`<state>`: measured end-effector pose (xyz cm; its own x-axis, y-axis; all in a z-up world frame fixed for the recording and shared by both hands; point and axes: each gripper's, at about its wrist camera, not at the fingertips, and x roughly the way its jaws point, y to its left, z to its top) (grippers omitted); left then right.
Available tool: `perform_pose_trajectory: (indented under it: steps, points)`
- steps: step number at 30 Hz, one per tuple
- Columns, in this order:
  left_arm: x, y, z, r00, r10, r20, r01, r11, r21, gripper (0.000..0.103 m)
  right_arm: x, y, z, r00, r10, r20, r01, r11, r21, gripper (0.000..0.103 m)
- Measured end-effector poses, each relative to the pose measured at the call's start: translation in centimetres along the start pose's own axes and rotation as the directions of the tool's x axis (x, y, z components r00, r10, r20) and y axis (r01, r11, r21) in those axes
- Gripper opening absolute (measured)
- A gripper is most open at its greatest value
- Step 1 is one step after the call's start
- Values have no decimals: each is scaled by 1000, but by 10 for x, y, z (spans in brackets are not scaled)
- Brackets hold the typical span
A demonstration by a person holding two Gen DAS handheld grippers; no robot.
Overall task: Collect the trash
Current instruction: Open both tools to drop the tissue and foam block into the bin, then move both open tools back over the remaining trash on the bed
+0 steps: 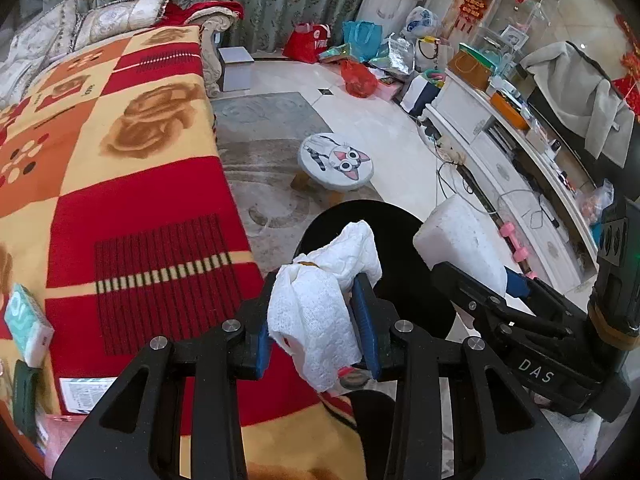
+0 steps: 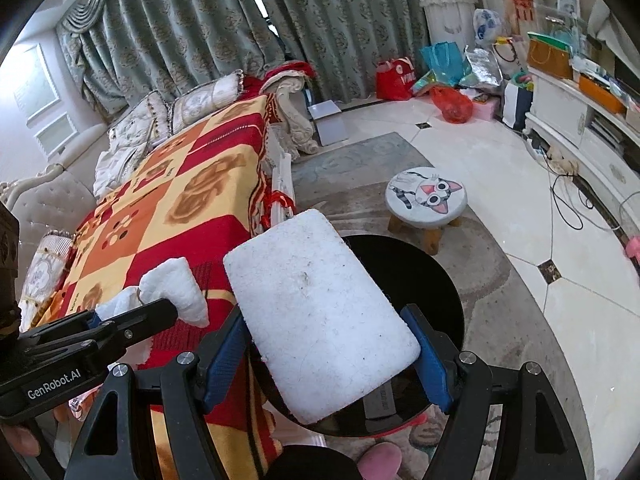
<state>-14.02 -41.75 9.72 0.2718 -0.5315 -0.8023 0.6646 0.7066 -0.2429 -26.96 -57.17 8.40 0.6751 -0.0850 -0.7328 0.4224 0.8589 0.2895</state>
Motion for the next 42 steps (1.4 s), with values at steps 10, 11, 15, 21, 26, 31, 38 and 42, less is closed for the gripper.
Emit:
perform_pose_trajectory:
  steps: [10,11,15,21,26,31,38,42]
  points:
    - [13,-5,2,999,-32,-17,32,999,-12,34,2,-16,2,1000,-8,1,8,999,32,74]
    - [14,-6,2,999,-32,-18,32,999,-15,34,2,-18,2,1000,-10,1,10,999,37,74]
    - [16,-8,2,999,-35,-20,35,999,-17,34,3,-26,4,1000,-16,-1,16,998,57,74]
    - [20,-15,2,999,-53,-13,53,998,-20,38,5,-29,4,1000,-11,-1,11,998,68,75]
    - [16,-17,2,996,-85,12,85,996,-28,57,3,-35,6,1000,-6,17,4,996,94,78]
    - [13,-15,1,997,-77,3,77,996,-32,58,2,-34,6,1000,-5,16,3,995,96,81]
    - [1,-10,-5,999,-41,3,41,998,-40,58,6,-24,3,1000,10,-8,-10,997,73,81]
    - [-10,-8,-8,1000,-20,19,21,999,-35,58,5,-14,1,1000,13,-9,-12,999,44,81]
